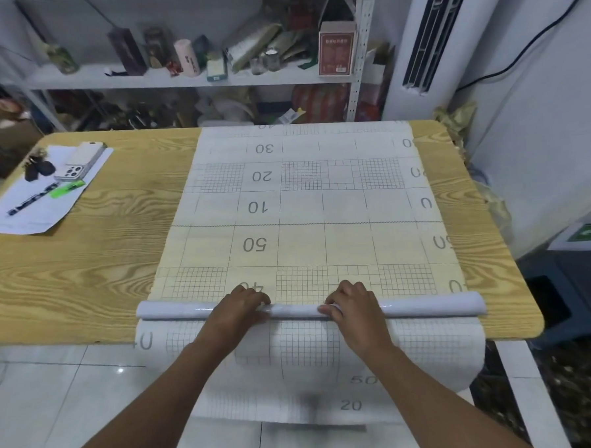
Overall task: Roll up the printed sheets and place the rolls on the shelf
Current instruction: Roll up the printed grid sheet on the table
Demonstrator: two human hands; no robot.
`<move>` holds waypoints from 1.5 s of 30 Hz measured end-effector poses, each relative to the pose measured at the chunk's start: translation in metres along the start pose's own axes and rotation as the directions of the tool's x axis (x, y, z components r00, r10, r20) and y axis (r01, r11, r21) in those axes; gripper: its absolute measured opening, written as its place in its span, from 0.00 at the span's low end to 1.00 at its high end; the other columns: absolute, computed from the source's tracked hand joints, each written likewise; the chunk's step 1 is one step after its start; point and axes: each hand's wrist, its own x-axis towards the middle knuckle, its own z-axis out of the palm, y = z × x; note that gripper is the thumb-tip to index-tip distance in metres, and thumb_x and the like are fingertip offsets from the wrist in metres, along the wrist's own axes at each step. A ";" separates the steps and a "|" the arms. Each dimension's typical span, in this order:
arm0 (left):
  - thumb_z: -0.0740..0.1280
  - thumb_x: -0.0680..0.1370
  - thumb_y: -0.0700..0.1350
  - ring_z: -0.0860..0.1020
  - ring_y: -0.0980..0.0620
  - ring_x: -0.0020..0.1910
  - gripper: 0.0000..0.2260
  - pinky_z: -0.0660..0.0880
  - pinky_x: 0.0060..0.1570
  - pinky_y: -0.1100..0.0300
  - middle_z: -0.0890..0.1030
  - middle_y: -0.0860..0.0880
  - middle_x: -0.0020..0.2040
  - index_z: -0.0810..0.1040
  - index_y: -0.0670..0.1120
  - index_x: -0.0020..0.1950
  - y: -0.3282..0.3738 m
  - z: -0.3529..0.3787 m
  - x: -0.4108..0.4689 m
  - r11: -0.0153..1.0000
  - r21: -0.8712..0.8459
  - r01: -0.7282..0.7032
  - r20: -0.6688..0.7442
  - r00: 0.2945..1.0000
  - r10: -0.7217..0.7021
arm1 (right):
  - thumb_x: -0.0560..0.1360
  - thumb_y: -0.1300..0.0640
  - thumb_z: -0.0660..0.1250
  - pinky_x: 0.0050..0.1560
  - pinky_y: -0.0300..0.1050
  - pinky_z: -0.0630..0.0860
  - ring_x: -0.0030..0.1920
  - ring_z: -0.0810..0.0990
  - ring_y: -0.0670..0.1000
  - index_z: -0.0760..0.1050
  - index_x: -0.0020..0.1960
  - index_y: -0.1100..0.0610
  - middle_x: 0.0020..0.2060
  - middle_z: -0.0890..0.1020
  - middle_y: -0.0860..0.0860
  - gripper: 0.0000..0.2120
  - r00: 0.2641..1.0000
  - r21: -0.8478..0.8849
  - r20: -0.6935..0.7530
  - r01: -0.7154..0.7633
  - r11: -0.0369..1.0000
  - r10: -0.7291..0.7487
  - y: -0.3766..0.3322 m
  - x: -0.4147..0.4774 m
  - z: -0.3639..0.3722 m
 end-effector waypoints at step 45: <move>0.60 0.78 0.40 0.71 0.53 0.49 0.11 0.63 0.42 0.63 0.77 0.48 0.52 0.75 0.46 0.59 0.001 -0.016 -0.002 0.996 0.014 0.083 0.142 0.986 -0.084 | 0.71 0.45 0.69 0.55 0.42 0.66 0.55 0.70 0.50 0.76 0.61 0.52 0.54 0.75 0.48 0.21 0.995 -0.009 0.089 -0.040 0.999 0.041 -0.003 -0.003 -0.006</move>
